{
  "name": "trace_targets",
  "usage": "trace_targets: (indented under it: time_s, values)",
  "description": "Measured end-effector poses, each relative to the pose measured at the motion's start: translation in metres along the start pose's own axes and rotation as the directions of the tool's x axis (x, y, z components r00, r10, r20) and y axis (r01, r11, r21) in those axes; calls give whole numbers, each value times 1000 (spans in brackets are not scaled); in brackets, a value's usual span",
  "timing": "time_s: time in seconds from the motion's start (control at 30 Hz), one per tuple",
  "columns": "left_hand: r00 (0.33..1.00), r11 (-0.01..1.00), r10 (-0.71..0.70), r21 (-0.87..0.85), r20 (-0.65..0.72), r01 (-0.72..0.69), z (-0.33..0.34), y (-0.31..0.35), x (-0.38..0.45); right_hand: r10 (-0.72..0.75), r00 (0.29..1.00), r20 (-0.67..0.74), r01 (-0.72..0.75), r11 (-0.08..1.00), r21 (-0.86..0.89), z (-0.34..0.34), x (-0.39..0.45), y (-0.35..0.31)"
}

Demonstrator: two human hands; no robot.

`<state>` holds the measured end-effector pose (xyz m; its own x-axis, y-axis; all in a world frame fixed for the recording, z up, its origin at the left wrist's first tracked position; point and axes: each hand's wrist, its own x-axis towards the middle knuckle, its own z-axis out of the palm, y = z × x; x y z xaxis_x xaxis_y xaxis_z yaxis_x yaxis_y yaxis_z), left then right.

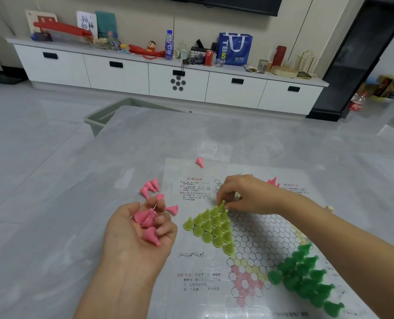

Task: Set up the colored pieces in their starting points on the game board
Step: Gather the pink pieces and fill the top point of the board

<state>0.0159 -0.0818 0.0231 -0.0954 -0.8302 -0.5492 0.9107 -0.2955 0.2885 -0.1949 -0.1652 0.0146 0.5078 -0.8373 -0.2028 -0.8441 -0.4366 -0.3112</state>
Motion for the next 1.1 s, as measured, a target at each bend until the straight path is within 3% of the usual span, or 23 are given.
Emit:
trace_targets:
  time_s: [0.4, 0.57, 0.67, 0.77, 0.9, 1.03, 1.1]
  values:
    - [1000, 1000, 3, -15, 9, -3, -1, 2, 0, 28, 997, 71, -25, 999, -35, -12, 0, -4]
    - [1000, 998, 19, -61, -16, -20, -1, 5, 1, -71, 995, -74, 65, 995, -80, -22, 24, -43]
    - [999, 996, 35, -85, -35, -38, -3, 8, 1, -142, 989, 35, 145, 985, -97, -14, 47, -73]
    - [998, 992, 57, -114, -38, -61, -5, 13, -1, -82, 990, 117, 97, 987, -129, 3, 65, -89]
    - [997, 991, 65, -112, -29, -68, -8, 21, -2, -107, 993, 46, 109, 993, -48, 22, 78, -100]
    - [995, 993, 74, -84, -72, -80, -12, 27, 1, -176, 984, -8, 175, 981, -86, 23, 80, -102]
    - [994, 993, 64, -93, -87, -72, -13, 29, 3, -140, 989, -41, 139, 990, -32, 19, 76, -100]
